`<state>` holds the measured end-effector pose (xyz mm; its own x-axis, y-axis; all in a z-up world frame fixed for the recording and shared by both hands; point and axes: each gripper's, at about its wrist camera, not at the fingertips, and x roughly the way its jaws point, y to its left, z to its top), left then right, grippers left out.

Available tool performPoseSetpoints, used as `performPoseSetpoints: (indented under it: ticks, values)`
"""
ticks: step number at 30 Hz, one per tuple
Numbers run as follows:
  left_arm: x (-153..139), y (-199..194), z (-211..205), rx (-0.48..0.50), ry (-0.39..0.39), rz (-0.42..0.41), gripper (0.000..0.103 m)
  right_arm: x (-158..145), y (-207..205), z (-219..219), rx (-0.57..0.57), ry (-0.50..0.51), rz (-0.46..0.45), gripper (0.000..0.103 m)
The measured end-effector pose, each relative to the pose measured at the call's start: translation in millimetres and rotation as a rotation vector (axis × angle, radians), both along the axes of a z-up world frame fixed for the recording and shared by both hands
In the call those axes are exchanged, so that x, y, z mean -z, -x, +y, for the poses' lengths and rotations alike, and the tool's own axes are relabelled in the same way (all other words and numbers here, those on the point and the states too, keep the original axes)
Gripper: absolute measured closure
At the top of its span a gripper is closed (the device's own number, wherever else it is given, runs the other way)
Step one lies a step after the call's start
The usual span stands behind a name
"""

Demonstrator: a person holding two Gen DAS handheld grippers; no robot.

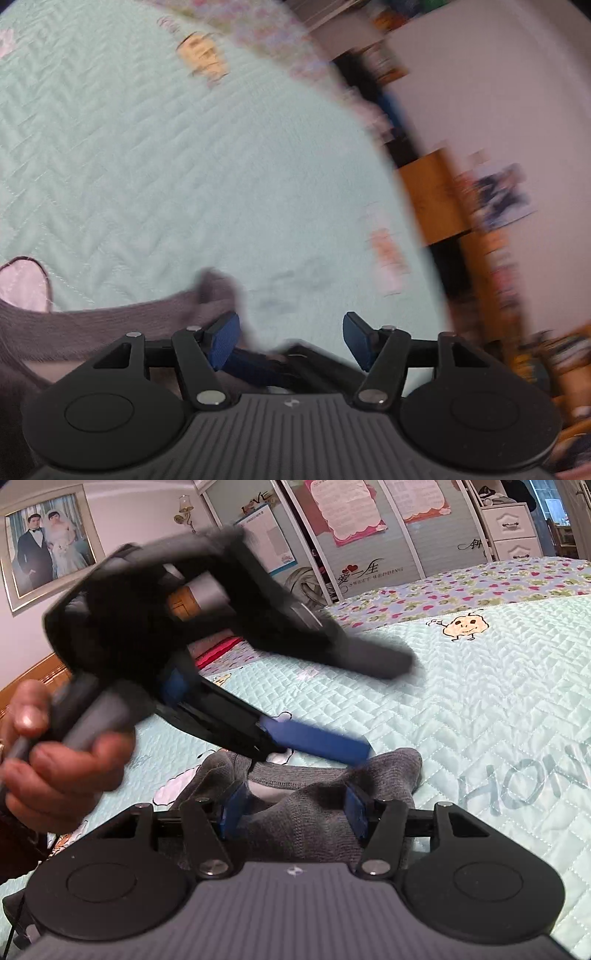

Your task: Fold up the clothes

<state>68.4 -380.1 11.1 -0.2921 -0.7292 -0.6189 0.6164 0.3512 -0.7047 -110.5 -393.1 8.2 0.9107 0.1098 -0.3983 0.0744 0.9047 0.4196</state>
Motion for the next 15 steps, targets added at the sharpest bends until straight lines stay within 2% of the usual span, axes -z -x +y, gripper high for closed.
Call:
performPoseSetpoints:
  ticks: [1, 3, 4, 5, 7, 9, 12, 13, 15]
  values:
    - [12, -5, -5, -0.028, -0.017, 0.034, 0.053, 1, -2, -1, -0.006, -0.003, 0.011, 0.045]
    - [22, -13, -4, -0.075, -0.006, 0.111, 0.055, 3, -4, -2, 0.001, -0.005, 0.032, 0.045]
    - [18, -11, -1, -0.077, -0.008, 0.085, 0.058, 3, -3, -4, -0.002, -0.017, 0.024, 0.043]
    - [15, -8, 3, -0.079, -0.009, 0.059, 0.065, 4, -2, -6, -0.006, -0.031, 0.014, 0.043]
    - [7, -3, 11, -0.091, -0.008, 0.012, 0.068, 5, 0, -11, -0.035, -0.067, -0.002, 0.043]
    - [-8, 1, 32, -0.162, 0.026, 0.01, 0.067, 6, 7, -19, -0.054, -0.134, -0.035, 0.043]
    - [-40, 12, 71, -0.249, 0.107, -0.022, 0.056, 7, 26, -37, -0.044, -0.269, -0.103, 0.043]
    - [-49, 16, 83, -0.266, 0.131, -0.029, 0.051, 6, 36, -42, -0.014, -0.308, -0.116, 0.043]
    - [-59, 24, 101, -0.289, 0.136, -0.046, 0.048, 4, 61, -46, 0.079, -0.359, -0.121, 0.043]
